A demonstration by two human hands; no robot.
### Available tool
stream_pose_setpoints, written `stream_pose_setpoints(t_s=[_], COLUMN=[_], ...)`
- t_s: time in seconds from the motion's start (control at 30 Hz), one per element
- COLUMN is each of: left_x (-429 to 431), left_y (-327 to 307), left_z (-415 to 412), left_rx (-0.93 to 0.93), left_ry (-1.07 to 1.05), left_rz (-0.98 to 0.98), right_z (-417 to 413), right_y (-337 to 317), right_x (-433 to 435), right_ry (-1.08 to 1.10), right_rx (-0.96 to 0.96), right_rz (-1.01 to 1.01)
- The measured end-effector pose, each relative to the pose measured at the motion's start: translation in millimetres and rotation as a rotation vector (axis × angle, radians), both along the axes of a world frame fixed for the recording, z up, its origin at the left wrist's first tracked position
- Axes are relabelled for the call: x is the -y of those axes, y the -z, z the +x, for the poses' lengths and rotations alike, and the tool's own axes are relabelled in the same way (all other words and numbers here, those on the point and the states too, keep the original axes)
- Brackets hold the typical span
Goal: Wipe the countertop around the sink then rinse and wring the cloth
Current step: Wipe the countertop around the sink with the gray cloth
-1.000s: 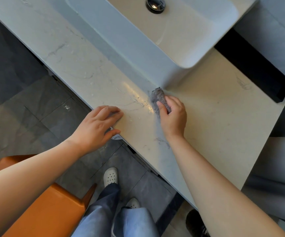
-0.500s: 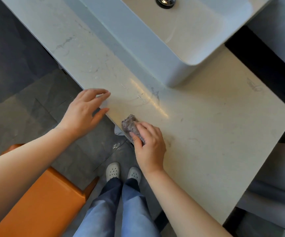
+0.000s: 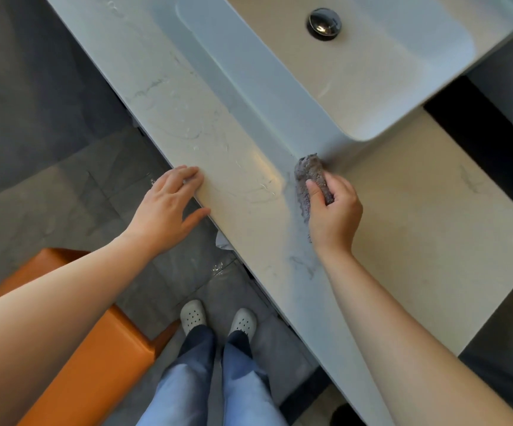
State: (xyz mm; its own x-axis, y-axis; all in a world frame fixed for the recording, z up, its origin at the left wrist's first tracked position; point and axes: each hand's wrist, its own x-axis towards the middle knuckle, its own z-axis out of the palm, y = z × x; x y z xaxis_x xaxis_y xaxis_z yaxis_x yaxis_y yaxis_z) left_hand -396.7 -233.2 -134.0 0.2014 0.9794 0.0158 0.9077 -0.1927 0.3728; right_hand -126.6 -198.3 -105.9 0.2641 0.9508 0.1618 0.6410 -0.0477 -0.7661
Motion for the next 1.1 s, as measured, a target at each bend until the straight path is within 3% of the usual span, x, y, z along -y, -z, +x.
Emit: stream_pose_setpoints(t_s=[0.17,0.43,0.87,1.1], left_x=[-2,-2,-2,-5], left_y=[4,12,13,13], left_z=[-3,-12,-19,-22], left_rx=[-0.003,-0.016,-0.015,0.012], left_ry=[0.017,0.065,0.102,0.113], left_rz=[0.002,-0.012,-0.017,-0.018], right_z=[-4,-32,-34,-50], right_y=[29,37,34,31], right_x=[-22,-25,-30,-3], right_ry=[0.007,0.163,0.15,-0.022], right_rx=[0.126,0.155,0.156,0.174], right_rz=[-0.009,0.077,0.11,-0.005])
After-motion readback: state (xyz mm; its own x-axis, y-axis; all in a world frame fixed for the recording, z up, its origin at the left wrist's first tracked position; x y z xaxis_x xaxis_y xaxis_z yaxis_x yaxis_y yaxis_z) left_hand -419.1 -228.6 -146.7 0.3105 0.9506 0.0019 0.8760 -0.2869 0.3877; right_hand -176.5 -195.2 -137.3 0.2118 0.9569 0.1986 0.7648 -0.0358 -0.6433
